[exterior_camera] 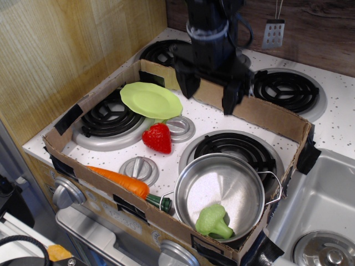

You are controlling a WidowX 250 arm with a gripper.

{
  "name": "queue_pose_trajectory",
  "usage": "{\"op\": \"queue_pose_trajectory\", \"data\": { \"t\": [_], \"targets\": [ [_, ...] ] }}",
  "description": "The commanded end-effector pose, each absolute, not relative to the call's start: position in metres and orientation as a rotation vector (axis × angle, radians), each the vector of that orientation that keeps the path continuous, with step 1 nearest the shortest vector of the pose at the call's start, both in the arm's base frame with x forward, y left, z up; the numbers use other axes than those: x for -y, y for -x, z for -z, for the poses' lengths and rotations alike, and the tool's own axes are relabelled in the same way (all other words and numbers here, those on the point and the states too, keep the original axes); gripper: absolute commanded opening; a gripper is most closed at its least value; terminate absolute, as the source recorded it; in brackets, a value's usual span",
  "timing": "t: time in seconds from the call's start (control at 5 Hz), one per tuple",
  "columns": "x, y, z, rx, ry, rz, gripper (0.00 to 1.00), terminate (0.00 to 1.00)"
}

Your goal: Take broccoli out of pan

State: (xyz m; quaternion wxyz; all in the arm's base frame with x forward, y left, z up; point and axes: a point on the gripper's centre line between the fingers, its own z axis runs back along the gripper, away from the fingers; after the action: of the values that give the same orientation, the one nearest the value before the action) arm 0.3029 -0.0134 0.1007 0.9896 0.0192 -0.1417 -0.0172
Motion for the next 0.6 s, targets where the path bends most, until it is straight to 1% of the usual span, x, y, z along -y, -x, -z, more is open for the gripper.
{"op": "queue_pose_trajectory", "data": {
  "t": [0.0, 0.2, 0.4],
  "targets": [
    [0.030, -0.278, -0.125, 0.292, -0.031, -0.192, 1.00, 0.00],
    [0.043, -0.263, -0.114, 0.267, -0.050, -0.262, 1.00, 0.00],
    [0.050, -0.249, -0.098, 0.234, -0.070, -0.296, 1.00, 0.00]
  ]
}}
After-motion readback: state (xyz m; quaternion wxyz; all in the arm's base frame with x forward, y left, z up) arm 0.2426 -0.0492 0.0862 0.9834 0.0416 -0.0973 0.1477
